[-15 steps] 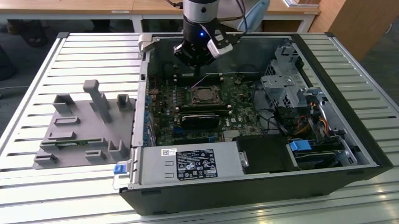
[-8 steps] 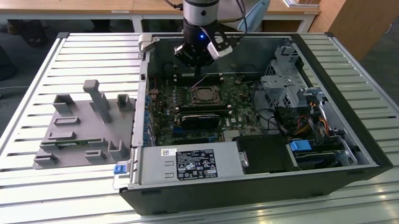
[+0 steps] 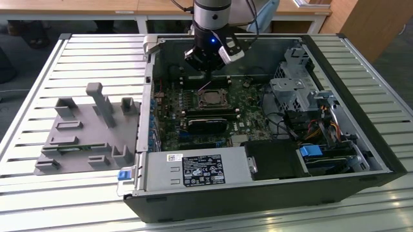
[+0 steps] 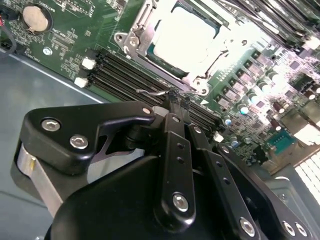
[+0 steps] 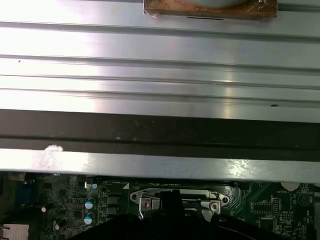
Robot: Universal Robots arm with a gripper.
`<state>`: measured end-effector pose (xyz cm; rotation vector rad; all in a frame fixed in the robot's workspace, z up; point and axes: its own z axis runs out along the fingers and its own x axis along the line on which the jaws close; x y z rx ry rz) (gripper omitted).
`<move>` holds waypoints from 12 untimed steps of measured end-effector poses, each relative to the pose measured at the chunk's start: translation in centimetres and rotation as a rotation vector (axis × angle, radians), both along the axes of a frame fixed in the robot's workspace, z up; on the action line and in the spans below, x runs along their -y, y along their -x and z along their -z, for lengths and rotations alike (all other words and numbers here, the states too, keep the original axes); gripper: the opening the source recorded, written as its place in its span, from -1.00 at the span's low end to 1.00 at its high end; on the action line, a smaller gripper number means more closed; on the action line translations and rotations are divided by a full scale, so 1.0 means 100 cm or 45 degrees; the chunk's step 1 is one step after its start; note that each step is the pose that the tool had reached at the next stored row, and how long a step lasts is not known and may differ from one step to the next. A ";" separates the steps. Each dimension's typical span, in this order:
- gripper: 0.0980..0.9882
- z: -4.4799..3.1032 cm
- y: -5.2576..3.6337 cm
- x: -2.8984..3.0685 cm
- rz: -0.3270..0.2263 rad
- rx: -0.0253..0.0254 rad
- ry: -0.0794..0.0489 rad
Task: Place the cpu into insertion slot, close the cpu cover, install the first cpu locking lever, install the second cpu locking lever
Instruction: 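Install the first cpu locking lever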
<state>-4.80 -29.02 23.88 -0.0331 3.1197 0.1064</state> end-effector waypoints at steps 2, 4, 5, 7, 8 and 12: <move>-0.98 0.0007 -0.0022 0.0000 0.000 0.0001 0.000; -0.98 0.0013 -0.0031 0.0000 -0.001 0.0000 -0.009; -0.98 0.0017 -0.0035 0.0000 -0.001 0.0000 -0.013; -0.98 0.0024 -0.0049 -0.0001 -0.001 0.0000 -0.013; -0.98 0.0028 -0.0059 -0.0001 -0.001 -0.0001 -0.013; -0.98 0.0045 -0.0109 0.0000 -0.002 0.0001 -0.014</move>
